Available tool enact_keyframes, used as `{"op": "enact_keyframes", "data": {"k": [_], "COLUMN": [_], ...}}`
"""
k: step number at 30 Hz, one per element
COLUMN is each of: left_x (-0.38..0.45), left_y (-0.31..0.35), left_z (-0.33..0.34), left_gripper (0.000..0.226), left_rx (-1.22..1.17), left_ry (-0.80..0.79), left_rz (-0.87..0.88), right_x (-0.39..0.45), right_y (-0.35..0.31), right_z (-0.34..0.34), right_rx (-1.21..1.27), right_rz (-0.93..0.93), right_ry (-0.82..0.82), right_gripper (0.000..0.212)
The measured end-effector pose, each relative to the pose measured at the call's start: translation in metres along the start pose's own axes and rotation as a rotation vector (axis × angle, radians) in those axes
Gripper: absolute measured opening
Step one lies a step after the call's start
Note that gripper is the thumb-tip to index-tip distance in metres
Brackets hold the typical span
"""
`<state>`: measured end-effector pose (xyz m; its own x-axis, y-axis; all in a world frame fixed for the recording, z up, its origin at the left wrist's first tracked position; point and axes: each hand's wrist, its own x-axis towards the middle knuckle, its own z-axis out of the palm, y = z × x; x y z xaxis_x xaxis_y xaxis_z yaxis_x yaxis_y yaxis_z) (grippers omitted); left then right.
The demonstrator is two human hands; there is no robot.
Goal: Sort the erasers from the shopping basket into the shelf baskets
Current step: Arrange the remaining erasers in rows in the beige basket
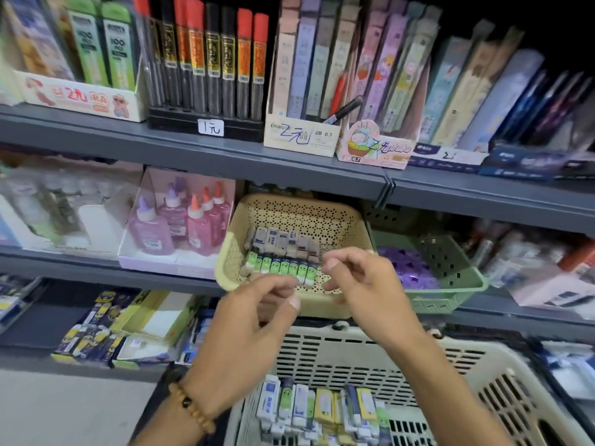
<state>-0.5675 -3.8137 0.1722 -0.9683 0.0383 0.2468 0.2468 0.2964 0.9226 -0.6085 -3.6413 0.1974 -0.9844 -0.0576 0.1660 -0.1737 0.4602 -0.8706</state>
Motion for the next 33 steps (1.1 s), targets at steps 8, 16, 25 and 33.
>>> {"op": "enact_keyframes", "data": {"k": [8, 16, 25, 33], "left_x": [-0.065, -0.071, -0.100, -0.101], "left_y": [-0.039, -0.099, -0.141, -0.153], "left_z": [0.079, 0.144, 0.167, 0.189], "left_gripper": [0.028, 0.066, 0.087, 0.090], "left_rx": [0.109, 0.926, 1.262, 1.283], "left_ry": [-0.143, -0.286, -0.422, -0.416], "left_rz": [-0.413, -0.556, -0.358, -0.301], "right_x": [-0.087, -0.087, -0.092, -0.093], "right_y": [0.085, 0.200, 0.237, 0.245], "right_z": [-0.047, -0.057, -0.030, -0.025], "right_rx": [0.196, -0.132, -0.148, -0.078], "right_rz": [0.321, 0.674, 0.784, 0.826], "right_ry": [0.113, -0.255, -0.417, -0.316], "right_gripper": [0.016, 0.037, 0.038, 0.056]}}
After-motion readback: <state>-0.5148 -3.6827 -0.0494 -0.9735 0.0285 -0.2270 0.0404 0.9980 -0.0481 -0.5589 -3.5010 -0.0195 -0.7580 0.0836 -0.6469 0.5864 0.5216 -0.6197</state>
